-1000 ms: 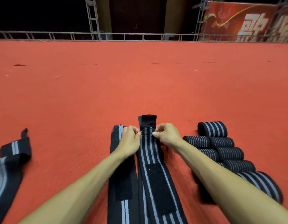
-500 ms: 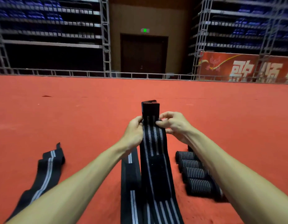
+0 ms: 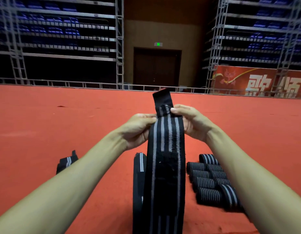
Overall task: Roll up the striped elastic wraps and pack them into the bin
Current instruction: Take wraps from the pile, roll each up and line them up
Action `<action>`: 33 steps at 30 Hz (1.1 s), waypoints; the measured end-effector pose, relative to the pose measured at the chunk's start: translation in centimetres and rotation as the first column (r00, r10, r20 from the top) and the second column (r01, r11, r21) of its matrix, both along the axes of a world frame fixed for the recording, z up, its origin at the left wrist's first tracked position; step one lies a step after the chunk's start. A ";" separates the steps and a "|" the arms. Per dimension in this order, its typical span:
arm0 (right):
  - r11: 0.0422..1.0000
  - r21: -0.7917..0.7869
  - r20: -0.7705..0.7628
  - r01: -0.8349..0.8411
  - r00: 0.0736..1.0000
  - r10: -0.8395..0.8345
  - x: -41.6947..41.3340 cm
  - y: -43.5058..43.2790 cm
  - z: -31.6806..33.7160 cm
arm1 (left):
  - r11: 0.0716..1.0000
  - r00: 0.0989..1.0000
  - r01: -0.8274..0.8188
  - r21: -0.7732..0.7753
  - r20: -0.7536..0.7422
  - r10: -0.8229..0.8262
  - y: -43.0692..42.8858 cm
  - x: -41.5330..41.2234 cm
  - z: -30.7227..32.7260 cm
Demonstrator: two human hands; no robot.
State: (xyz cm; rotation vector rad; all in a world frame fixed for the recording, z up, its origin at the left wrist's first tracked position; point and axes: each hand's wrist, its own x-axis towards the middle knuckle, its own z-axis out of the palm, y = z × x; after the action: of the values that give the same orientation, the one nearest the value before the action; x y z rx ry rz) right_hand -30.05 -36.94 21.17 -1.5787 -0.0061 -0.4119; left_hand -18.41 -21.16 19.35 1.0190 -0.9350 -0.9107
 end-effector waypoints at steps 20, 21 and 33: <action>0.853 0.244 -0.213 0.461 0.884 -0.416 13.1 -6.9 -23.5 | 0.826 0.765 -0.563 0.039 0.402 0.503 -11.7 11.4 -22.4; 0.856 0.238 -0.221 0.459 0.884 -0.413 13.2 -6.9 -24.6 | 0.822 0.767 -0.567 0.053 0.396 0.504 -11.9 11.6 -23.5; 0.889 0.146 -0.186 0.435 0.894 -0.407 13.9 -7.5 -27.8 | 0.857 0.823 -0.515 -0.015 0.270 0.500 -11.7 12.2 -26.7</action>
State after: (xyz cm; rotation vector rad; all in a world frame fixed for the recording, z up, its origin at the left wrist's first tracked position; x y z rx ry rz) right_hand -16.16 -44.45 -6.61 -1.4184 0.4899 -0.6140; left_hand -6.21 -32.86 -7.32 1.3825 -0.7951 -0.3551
